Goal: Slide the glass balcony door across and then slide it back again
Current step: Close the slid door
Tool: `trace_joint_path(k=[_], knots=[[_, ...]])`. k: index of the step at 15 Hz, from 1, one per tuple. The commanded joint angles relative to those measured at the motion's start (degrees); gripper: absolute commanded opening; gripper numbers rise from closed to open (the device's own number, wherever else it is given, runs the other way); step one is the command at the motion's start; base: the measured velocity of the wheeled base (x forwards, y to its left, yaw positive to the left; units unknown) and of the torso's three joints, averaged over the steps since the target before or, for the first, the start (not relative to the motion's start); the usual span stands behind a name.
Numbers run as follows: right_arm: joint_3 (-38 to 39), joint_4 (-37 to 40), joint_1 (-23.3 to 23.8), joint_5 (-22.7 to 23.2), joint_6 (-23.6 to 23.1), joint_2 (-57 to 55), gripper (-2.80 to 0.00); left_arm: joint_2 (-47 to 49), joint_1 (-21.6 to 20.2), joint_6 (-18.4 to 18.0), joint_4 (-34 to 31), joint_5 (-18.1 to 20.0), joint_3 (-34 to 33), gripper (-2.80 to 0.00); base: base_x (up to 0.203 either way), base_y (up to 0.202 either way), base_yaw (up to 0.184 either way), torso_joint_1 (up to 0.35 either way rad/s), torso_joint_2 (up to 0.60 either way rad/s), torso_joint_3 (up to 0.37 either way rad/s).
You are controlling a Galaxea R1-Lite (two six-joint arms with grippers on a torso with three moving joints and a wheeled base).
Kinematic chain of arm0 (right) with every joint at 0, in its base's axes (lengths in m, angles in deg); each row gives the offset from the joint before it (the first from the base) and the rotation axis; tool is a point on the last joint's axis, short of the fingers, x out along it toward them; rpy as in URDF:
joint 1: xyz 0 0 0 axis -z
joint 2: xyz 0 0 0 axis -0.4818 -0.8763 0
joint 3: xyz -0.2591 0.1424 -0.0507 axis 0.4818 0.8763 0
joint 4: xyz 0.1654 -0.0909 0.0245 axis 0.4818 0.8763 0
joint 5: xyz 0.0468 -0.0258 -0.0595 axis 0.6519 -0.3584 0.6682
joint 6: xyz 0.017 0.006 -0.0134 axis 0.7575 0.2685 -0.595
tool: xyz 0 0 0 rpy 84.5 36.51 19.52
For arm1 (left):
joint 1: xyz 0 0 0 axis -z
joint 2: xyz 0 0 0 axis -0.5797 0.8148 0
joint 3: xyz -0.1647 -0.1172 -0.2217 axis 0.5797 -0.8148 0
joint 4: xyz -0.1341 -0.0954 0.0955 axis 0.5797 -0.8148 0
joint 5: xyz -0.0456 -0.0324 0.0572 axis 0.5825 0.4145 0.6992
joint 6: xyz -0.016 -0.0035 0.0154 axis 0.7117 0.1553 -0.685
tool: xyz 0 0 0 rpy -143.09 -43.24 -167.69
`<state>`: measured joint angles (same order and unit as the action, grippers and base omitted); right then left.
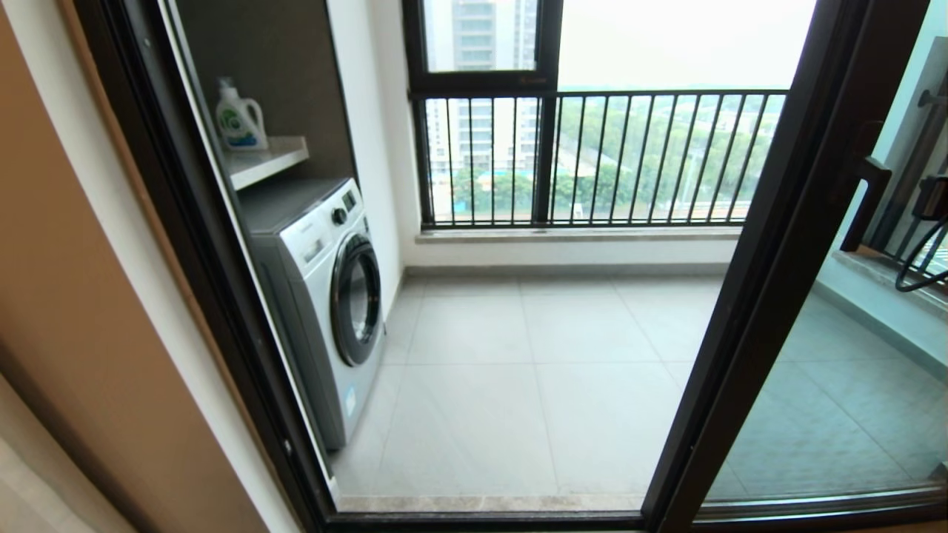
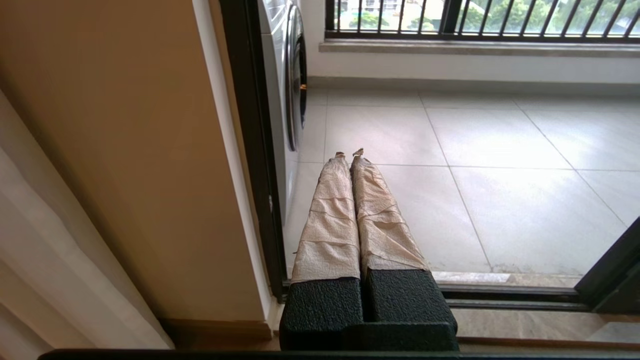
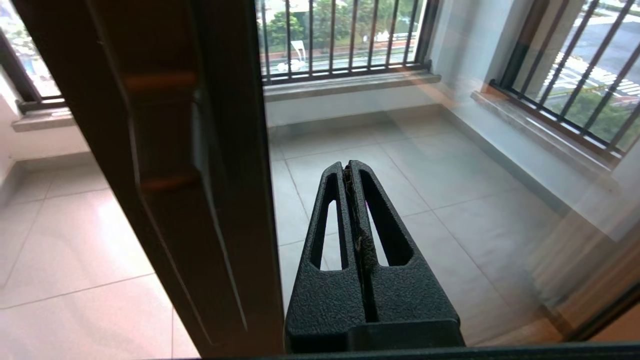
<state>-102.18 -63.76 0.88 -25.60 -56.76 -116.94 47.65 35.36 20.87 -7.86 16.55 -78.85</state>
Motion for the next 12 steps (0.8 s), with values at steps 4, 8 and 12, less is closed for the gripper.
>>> trace_joint_path(k=[4, 8, 12], knots=[[-0.35, -0.23, -2.07, -0.21, 0.03, -1.59, -2.8, 0.09, -0.01, 0.02, 0.0, -0.01, 0.0, -2.8, 0.0, 0.0, 0.0, 0.0, 0.0, 0.0], [-0.27, -0.32, -2.61, -0.13, 0.03, -2.39, -2.8, 0.09, -0.01, 0.08, 0.0, -0.01, 0.0, -2.8, 0.0, 0.0, 0.0, 0.0, 0.0, 0.0], [-0.06, -0.58, -4.17, -0.13, 0.21, -2.32, -2.8, 0.09, -0.01, 0.06, 0.0, -0.01, 0.0, -2.8, 0.0, 0.0, 0.0, 0.0, 0.0, 0.0]])
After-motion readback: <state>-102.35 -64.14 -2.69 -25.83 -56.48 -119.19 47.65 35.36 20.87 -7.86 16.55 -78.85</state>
